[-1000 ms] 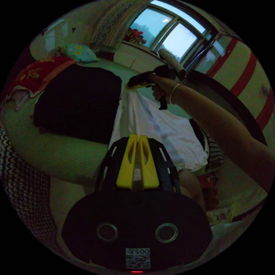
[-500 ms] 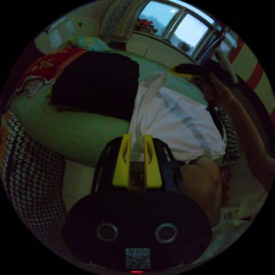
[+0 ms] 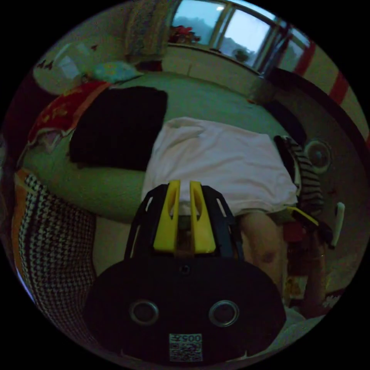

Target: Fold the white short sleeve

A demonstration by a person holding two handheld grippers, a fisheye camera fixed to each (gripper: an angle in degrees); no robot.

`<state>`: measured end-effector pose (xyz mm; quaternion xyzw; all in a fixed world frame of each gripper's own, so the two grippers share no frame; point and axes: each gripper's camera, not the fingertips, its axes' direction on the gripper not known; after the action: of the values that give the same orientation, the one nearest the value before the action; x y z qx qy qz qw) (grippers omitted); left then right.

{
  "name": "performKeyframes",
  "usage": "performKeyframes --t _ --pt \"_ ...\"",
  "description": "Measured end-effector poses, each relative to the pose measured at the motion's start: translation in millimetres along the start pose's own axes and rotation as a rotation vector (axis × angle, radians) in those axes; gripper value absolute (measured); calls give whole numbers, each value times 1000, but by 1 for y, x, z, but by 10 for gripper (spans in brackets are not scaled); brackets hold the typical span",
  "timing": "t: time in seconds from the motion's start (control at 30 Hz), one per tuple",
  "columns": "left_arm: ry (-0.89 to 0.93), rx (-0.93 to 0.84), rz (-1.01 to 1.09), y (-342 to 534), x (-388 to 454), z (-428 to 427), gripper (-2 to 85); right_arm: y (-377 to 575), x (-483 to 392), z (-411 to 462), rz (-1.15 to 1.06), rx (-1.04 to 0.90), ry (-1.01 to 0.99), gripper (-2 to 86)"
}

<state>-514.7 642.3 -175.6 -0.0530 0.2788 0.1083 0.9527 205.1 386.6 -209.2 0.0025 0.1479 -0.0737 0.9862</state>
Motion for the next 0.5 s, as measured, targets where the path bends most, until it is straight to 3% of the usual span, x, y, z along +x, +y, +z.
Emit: performKeyframes --t 0.2,0.5 --pt "179 -64 324 -43 193 58 77 20 86 -46 176 -126 229 -8" --pt "110 -126 569 -70 409 176 140 22 181 -106 296 -122 254 -10"
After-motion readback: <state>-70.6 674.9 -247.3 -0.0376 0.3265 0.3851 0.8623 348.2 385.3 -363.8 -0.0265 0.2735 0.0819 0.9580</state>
